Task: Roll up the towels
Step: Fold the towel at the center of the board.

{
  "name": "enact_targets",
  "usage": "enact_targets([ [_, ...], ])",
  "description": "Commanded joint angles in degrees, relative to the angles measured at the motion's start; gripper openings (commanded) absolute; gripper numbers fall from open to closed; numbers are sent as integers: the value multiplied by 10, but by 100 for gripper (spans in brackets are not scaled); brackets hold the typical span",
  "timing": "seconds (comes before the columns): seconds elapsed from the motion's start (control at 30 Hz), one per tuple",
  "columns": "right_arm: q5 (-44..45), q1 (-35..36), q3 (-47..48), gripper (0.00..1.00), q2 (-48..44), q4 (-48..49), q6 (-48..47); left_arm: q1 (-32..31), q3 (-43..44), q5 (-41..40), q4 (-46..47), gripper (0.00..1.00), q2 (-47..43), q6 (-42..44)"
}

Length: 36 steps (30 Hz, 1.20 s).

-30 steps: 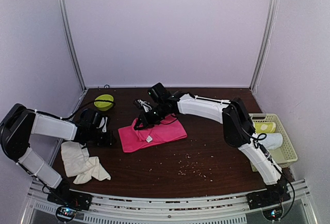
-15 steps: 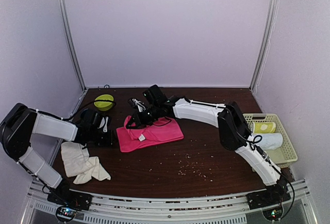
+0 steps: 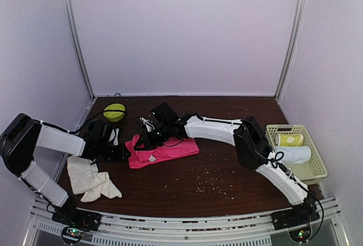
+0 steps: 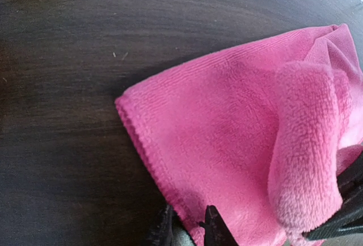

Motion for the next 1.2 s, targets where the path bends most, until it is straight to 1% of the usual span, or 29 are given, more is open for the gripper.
enact_targets([
  [0.0,-4,6,12,0,1,38,17,-5,-16,11,-15,22,19,-6],
  [0.2,-9,10,8,0,13,49,27,-5,-20,6,-19,21,14,-7],
  [0.3,-37,15,-7,0,18,73,45,-4,-22,-13,-41,21,-2,-23],
  [0.37,-56,17,-15,6,21,105,65,-4,-19,-46,-90,21,-33,-37],
  [0.4,-62,18,-16,11,21,113,72,-4,-17,-64,-116,21,-56,-43],
  [0.43,-65,21,-16,18,21,119,74,-5,-17,-81,-138,22,-85,-48],
  [0.53,-70,24,-15,35,15,132,78,-4,-12,-138,-189,27,-155,-55],
  [0.57,-76,23,-14,40,13,141,85,-3,-8,-152,-202,28,-165,-53],
  [0.63,-82,18,-14,47,9,147,92,-3,5,-170,-223,29,-167,-47],
  [0.77,-93,2,-49,47,-27,140,82,-3,25,-157,-228,29,-158,-41],
  [0.9,-109,-23,-114,46,-97,139,66,-3,35,-112,-217,32,-143,-40],
  [0.97,-105,-41,-148,46,-131,124,39,-3,35,-88,-202,32,-140,-44],
  [1.03,-79,-61,-169,45,-160,76,-24,-3,30,-92,-184,34,-149,-59],
  [1.1,-31,-80,-188,44,-179,12,-109,-1,26,-87,-166,35,-154,-73],
  [1.17,30,-94,-199,42,-192,-49,-198,2,28,-56,-150,35,-149,-81],
])
